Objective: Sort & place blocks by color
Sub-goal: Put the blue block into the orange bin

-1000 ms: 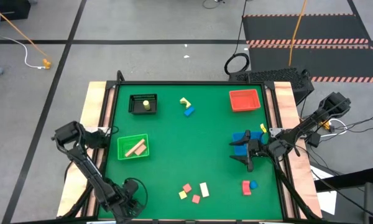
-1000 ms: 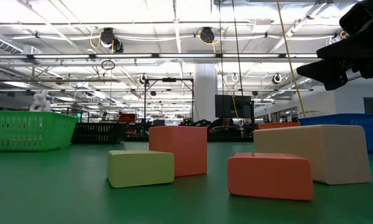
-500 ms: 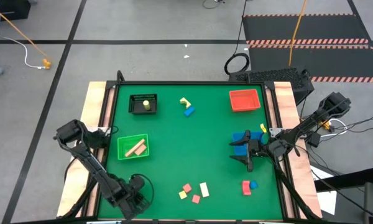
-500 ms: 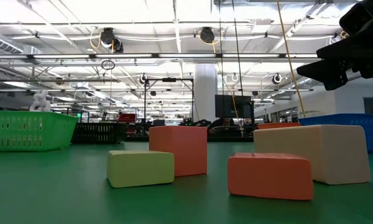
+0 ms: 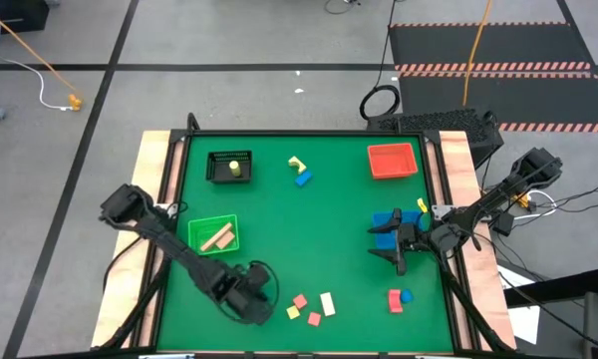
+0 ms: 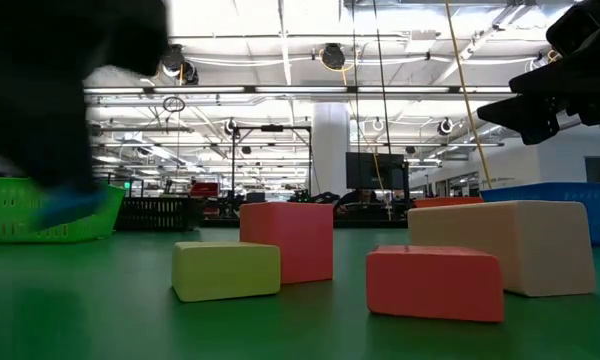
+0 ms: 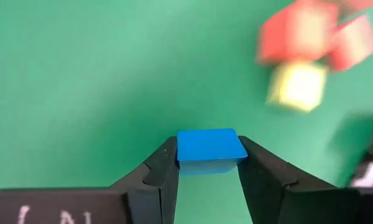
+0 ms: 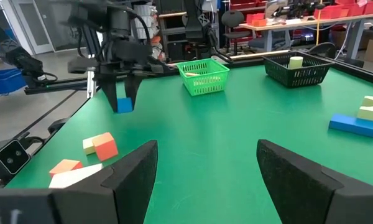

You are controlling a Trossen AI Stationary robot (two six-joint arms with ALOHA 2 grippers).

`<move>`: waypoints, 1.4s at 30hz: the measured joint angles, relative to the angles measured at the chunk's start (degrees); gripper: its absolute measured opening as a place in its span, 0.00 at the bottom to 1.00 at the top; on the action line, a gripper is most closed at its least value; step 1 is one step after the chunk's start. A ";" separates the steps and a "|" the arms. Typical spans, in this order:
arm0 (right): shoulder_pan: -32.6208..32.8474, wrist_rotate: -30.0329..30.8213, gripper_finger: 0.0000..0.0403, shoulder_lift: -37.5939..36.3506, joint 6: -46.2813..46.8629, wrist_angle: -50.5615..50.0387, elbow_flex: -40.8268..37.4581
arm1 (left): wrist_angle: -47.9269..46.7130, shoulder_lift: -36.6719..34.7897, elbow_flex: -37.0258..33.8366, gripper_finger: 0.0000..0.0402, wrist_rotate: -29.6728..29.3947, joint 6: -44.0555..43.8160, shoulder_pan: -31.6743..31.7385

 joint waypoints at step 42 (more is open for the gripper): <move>-0.01 1.54 0.66 0.00 18.58 32.77 0.00 | 51.98 -0.11 -0.04 0.39 4.56 90.61 14.26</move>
